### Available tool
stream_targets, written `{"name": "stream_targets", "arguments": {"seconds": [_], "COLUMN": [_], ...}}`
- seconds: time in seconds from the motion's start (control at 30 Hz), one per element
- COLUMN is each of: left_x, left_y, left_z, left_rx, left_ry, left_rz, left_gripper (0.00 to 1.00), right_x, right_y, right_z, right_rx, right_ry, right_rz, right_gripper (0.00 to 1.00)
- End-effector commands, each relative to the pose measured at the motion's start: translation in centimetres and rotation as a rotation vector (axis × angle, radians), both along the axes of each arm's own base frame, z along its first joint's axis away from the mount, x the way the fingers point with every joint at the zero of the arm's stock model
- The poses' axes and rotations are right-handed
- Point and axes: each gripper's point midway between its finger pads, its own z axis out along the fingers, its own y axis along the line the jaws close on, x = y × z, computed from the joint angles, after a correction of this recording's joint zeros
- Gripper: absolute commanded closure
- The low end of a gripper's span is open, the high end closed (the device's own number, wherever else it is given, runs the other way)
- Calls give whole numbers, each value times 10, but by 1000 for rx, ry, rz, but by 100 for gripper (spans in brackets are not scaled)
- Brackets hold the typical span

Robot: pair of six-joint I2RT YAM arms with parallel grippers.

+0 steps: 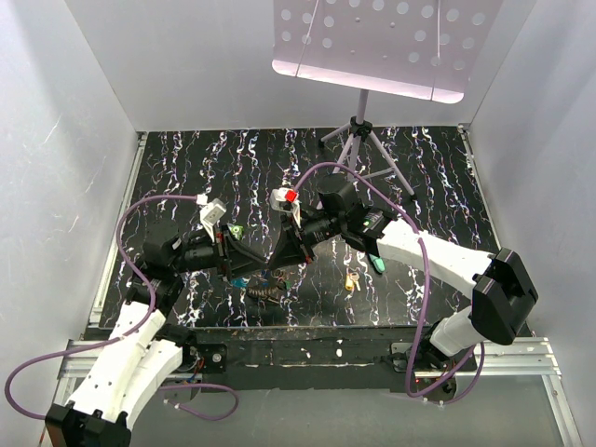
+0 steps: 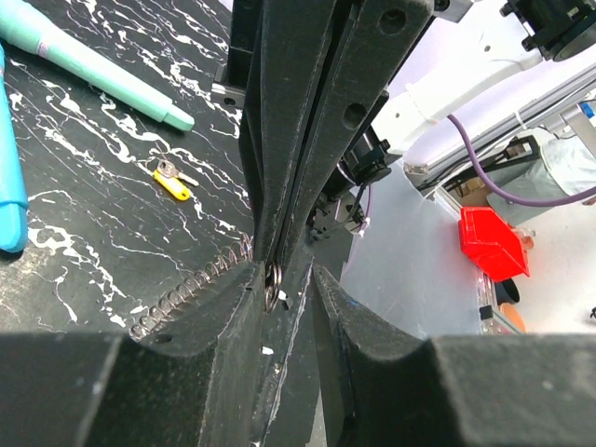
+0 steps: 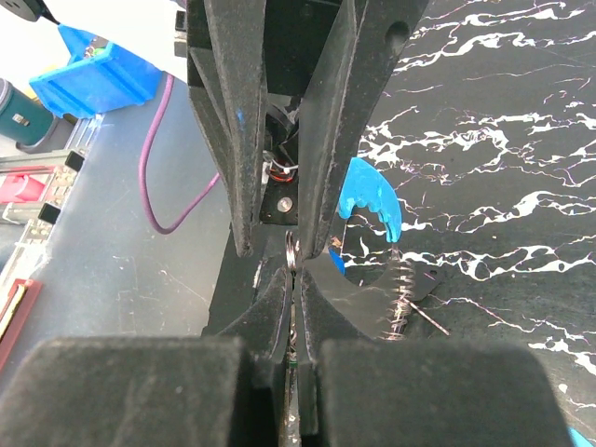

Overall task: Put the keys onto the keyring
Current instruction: Adjust the keyring.

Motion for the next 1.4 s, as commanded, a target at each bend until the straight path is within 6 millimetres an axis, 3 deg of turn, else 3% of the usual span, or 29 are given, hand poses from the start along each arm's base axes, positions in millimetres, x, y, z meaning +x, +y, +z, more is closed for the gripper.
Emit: {"name": "stream_targets", "arguments": {"seconds": [0.0, 0.37, 0.47, 0.5, 0.73, 0.83, 0.9, 1.03, 1.13, 1.37], "left_x": [-1, -1, -3, -3, -2, 0, -2, -2, -8, -9], "left_y": [-2, -4, -4, -4, 0, 3, 6, 11, 16, 25], "left_z": [9, 4, 4, 4, 4, 11, 22, 47, 71, 101], "left_rx": [14, 50, 56, 57, 87, 82, 54, -65, -192, -453], "left_ry": [-43, -41, -58, -63, -138, -209, -303, -517, -677, -719], "left_rz": [-11, -19, -37, -42, -8, 30, 58, 137, 191, 269], "left_gripper": [75, 81, 99, 100, 100, 100, 100, 100, 100, 100], "right_x": [-1, 0, 0, 0, -1, -2, 0, 10, 7, 19], "right_y": [-1, -2, -2, -2, -4, -10, -18, -38, -47, -39], "right_z": [22, 22, 22, 23, 27, 34, 42, 56, 68, 104], "right_rx": [66, 65, 63, 65, 75, 93, 104, 149, 180, 220], "right_ry": [-42, -40, -37, -40, -44, -43, -45, -92, -160, -283], "right_rz": [8, 4, 4, 3, 7, 32, 44, 79, 134, 129], "right_gripper": [99, 99, 99, 99, 98, 62, 47, 41, 40, 41]}}
